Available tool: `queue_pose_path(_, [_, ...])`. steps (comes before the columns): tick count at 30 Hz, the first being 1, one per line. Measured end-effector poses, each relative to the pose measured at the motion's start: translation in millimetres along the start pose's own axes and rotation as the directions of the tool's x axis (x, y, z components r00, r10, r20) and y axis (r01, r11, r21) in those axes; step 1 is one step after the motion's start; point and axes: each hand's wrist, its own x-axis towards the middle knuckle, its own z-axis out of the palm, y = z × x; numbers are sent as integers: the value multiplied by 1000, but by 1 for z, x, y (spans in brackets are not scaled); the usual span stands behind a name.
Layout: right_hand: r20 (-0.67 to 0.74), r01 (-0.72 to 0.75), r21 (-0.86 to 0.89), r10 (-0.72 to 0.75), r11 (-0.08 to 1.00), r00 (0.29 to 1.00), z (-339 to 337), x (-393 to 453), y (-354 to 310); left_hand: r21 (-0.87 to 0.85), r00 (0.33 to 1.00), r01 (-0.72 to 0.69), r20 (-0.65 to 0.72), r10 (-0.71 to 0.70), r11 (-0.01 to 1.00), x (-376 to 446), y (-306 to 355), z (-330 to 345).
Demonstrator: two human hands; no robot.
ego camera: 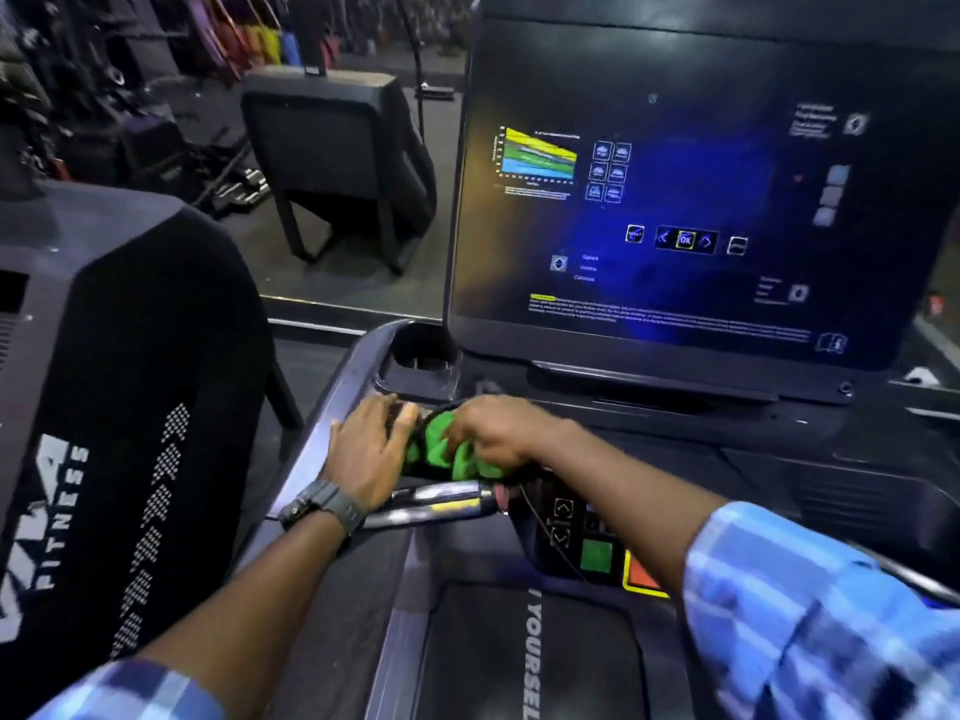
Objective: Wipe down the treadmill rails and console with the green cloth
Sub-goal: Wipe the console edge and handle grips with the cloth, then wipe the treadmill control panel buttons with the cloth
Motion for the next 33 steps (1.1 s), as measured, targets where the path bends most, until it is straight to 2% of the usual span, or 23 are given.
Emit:
queue_pose_path(3, [-183,-103,-13,99,995,978,-10,-13,10,122,999,-19,37,14,992,-12,6,4])
queue_pose_path(5, [-360,-135,-18,119,991,925,1,-8,-12,166,999,-9,51,1,986,-15,-2,2])
queue_pose_path(7, [-447,-187,44,187,981,875,16,9,-35,158,999,15,37,-21,987,-12,-14,-5])
queue_pose_path(9, [-419,-226,132,261,965,870,24,33,-50,150,999,50,2,-50,987,-8,-26,-12])
queue_pose_path(12, [-378,-298,125,323,946,868,32,80,-51,161,996,86,-32,-82,983,-5,-38,-16])
queue_pose_path(14, [-387,-408,154,435,900,813,29,120,-41,159,996,82,6,-84,984,0,-51,-14])
queue_pose_path(17, [-316,-522,350,623,778,716,7,161,-24,157,999,27,34,-33,987,8,-62,-10])
queue_pose_path(19, [-244,-538,398,651,743,719,-2,179,-17,132,999,13,33,-17,991,14,-65,-8])
queue_pose_path(23, [-197,-527,260,579,809,791,1,163,-30,-21,999,39,21,-38,999,24,-70,-10])
queue_pose_path(26, [-298,-415,50,410,908,862,21,117,-54,-120,998,52,-14,-54,991,28,-64,-14])
queue_pose_path(28, [-324,-281,-49,251,958,912,30,83,-59,-99,999,53,-5,-54,994,27,-59,-15])
queue_pose_path(30, [-270,-159,-145,116,977,956,25,53,-49,-12,996,80,36,-79,997,25,-54,-14])
queue_pose_path(33, [-175,-122,-140,97,983,980,5,6,-34,126,992,95,73,-105,987,20,-42,-5])
